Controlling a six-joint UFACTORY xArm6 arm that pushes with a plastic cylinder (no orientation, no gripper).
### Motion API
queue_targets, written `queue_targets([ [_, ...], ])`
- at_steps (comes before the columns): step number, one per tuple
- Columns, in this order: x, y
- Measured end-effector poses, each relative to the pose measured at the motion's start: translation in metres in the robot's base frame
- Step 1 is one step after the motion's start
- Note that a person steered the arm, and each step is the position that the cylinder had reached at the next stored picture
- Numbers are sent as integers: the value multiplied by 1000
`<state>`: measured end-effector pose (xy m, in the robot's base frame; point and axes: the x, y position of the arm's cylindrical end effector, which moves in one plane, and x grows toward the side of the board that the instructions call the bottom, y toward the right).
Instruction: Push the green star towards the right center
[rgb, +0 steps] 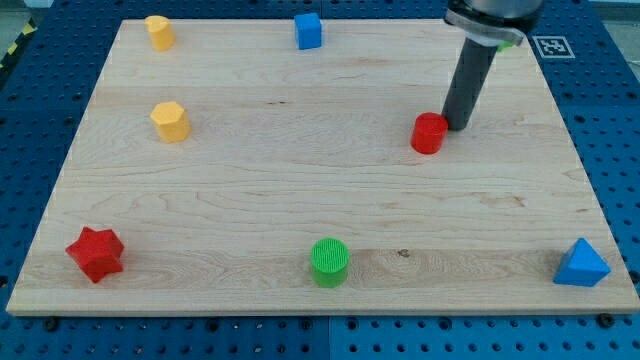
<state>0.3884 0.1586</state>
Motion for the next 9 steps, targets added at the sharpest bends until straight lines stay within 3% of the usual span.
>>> queue_targets([
  [4, -178, -8],
  [8, -196, 28],
  [9, -196, 73],
])
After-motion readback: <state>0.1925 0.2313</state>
